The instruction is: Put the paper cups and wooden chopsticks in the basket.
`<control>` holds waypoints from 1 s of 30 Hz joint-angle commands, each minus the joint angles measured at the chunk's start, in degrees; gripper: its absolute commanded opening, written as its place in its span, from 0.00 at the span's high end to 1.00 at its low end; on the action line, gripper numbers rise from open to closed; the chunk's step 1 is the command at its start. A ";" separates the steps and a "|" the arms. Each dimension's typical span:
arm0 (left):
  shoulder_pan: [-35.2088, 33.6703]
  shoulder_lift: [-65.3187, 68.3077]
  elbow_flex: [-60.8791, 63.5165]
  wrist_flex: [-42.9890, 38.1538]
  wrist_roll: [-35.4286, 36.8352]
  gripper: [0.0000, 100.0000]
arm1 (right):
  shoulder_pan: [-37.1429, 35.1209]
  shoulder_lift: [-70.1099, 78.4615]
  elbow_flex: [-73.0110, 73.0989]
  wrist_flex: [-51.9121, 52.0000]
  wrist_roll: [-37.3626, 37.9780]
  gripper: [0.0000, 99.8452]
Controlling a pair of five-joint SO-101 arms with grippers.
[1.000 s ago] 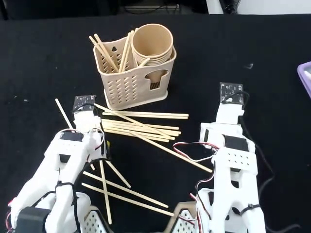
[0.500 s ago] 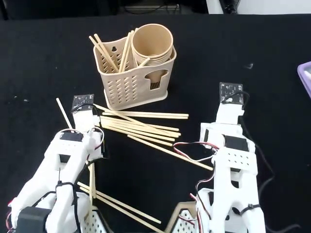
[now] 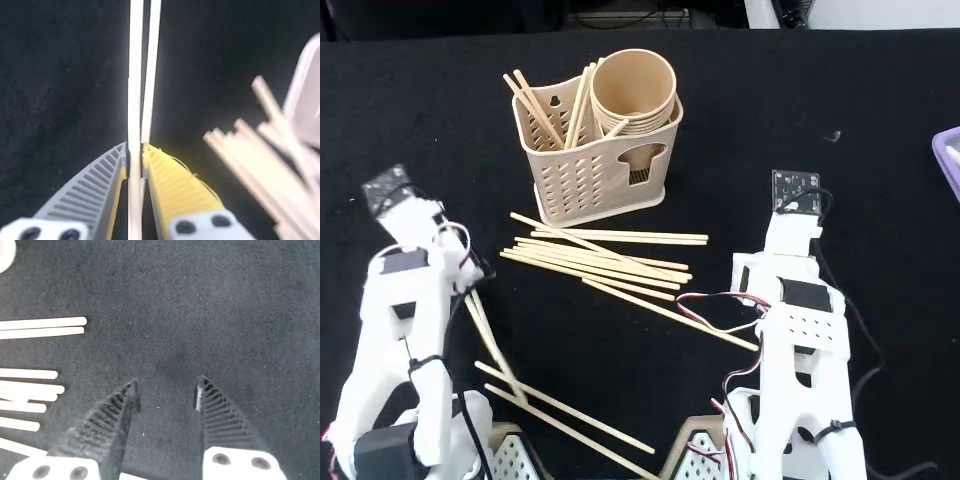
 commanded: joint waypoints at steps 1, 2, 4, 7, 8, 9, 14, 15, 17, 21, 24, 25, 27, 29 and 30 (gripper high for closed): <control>-0.40 -0.88 -8.84 3.16 8.35 0.97 | -0.44 -2.15 -0.22 -0.70 0.18 0.82; -0.66 -0.88 -10.33 3.43 9.67 0.97 | -0.44 -2.15 -0.22 -0.70 0.18 0.82; -0.66 -0.88 -12.88 3.43 10.37 0.97 | -0.44 -1.98 -0.22 -0.70 0.18 0.82; -1.01 -0.97 -16.66 3.43 8.26 0.97 | -0.44 -1.98 -0.13 -0.70 0.18 0.82; -1.10 -1.23 -18.15 3.43 7.03 0.97 | -0.44 -1.98 -0.13 -0.70 0.18 0.82; -1.27 -2.11 -19.47 3.43 6.24 0.97 | -0.53 -1.98 -0.13 -0.79 0.18 0.82; -3.12 -14.24 -25.10 2.99 5.45 0.97 | -0.79 -1.98 -0.13 -0.79 0.18 0.82; -2.77 -17.41 -25.98 2.73 5.27 0.97 | -0.79 -1.98 -0.13 -0.88 0.18 0.82; -1.98 -22.95 -26.77 0.09 2.73 0.97 | -0.79 -1.98 -0.13 -0.97 0.18 0.82; 2.59 -30.42 -25.80 -11.34 -0.18 0.97 | -0.79 -1.98 -0.13 -0.97 0.18 0.82; 6.20 -31.65 -24.84 -21.19 -0.18 0.97 | -0.79 -1.98 -0.13 -0.97 0.18 0.82; 7.25 -31.65 -24.84 -24.00 -0.26 0.97 | -0.79 -1.98 -0.13 -0.97 0.18 0.82; 9.01 -31.56 -24.84 -29.10 -0.53 0.97 | -0.79 -1.98 -0.13 -0.88 0.18 0.82; 10.77 -30.86 -25.36 -34.46 -0.62 0.97 | -0.79 -1.98 -0.13 -0.88 0.18 0.82; 11.65 -30.07 -25.63 -37.36 -0.62 0.97 | -0.79 -1.98 -0.13 -0.88 0.18 0.82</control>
